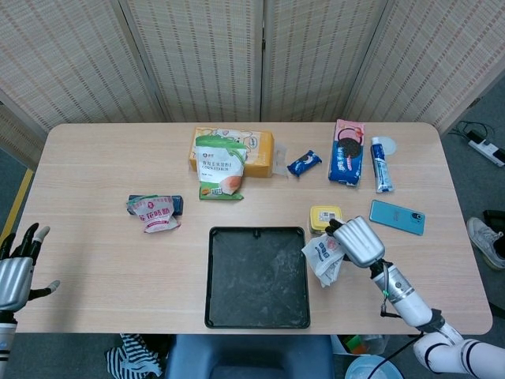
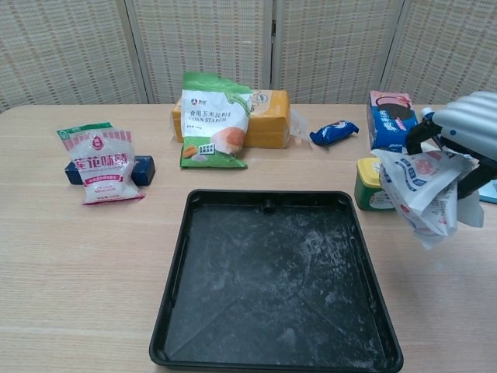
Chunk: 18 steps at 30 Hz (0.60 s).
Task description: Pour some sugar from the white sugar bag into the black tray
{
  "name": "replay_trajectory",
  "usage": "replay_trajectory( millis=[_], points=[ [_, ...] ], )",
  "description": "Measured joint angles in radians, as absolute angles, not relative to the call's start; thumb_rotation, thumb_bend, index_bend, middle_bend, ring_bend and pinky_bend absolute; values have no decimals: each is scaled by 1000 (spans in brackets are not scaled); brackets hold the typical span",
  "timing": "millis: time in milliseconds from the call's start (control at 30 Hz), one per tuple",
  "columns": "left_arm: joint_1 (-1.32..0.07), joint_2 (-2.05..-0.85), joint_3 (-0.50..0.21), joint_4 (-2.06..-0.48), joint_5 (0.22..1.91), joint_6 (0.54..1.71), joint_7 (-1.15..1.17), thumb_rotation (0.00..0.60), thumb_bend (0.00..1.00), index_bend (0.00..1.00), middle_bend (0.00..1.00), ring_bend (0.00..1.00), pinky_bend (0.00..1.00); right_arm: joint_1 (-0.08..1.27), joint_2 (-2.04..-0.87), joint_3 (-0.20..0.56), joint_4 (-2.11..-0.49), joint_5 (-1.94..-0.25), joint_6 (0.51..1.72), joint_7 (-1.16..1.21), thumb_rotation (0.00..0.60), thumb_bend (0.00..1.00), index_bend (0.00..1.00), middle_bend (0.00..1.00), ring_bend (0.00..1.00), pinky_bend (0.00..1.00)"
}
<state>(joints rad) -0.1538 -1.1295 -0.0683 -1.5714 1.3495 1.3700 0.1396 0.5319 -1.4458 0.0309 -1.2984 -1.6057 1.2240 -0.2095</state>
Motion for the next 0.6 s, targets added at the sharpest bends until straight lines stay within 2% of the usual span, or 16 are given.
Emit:
replay_trajectory(
  millis=[267, 600],
  points=[
    [-146, -1114, -65, -1577, 1368, 1382, 107, 600, 173, 0, 0, 308, 0, 575, -1486, 72, -1336, -1600, 1200, -383, 600, 203, 808, 670, 956, 1000],
    [-140, -1107, -63, -1581, 1380, 1393, 89, 600, 173, 0, 0, 309, 0, 613, -1500, 72, -1366, -1656, 1186, -603, 600, 202, 809, 672, 957, 1000]
  ],
)
